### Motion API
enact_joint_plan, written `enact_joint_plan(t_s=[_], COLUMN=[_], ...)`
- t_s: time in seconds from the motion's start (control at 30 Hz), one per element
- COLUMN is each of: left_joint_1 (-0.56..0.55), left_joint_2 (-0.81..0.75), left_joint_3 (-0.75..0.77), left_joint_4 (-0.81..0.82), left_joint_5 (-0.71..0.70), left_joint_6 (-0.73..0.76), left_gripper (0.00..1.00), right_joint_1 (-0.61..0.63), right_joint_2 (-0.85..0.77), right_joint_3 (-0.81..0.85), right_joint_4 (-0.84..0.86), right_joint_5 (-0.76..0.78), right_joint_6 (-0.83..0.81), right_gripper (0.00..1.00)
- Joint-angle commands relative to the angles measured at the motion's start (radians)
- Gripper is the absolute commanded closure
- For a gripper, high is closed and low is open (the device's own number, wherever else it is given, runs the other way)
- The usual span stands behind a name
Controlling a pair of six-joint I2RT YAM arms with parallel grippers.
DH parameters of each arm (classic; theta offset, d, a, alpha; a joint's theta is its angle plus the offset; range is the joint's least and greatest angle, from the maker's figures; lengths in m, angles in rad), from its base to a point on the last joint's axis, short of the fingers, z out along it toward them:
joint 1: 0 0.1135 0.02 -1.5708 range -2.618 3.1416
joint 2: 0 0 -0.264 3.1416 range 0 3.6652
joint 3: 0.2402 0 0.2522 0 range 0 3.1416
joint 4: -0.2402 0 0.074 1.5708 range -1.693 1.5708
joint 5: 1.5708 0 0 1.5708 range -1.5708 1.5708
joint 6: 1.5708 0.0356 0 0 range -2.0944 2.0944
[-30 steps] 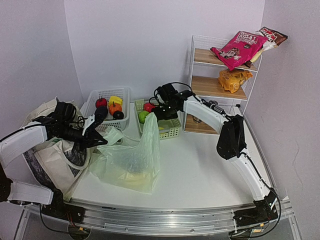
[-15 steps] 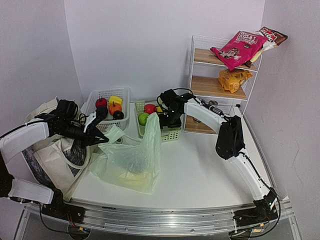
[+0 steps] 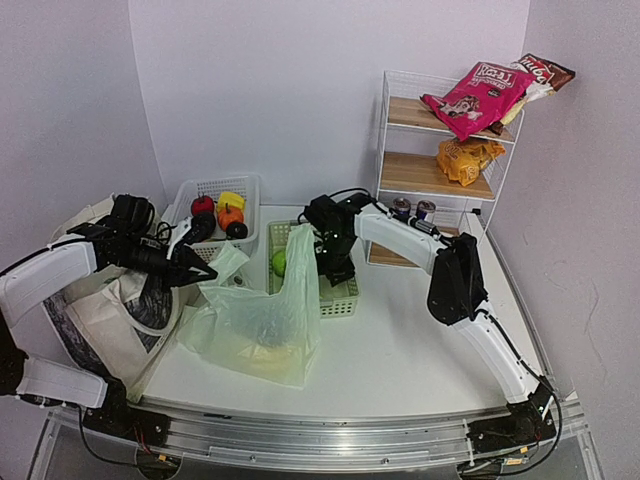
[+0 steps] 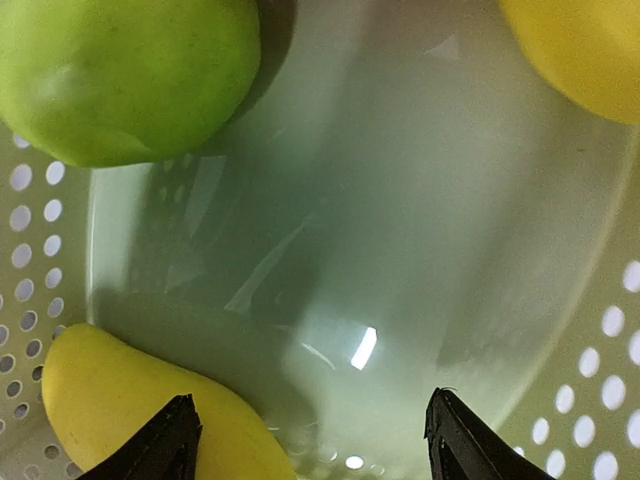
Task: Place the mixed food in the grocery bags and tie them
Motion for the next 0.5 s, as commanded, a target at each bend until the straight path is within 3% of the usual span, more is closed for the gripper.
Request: enact_joint_plan(t_s=[0.0,0.23,0.47], left_joint_1=[0.005,0.006,0.004], left_joint_2=[-0.044,-0.072,-0.076], left_joint_3=[0.052,0.048,0.042], left_joint_4=[-0.021,-0.054,-0.042], left_joint_5=[-0.003,-0.003,0.003], left_joint_6=[-0.057,-0.051,-0.057], left_gripper=[1.00,1.00,1.00], right_joint_1=[0.002,0.036,0.072], right_joint_2=[-0.025,-0.169,-0.158], right_joint_3=[-0.008,-0.088,-0.189], right_joint_4=[-0.075,-0.093,-0.124], right_joint_5=[-0.155,-0.167,-0.170], right_joint_6=[-0.015,-0.070,-0.023], right_gripper=[0.25,0.25,0.26])
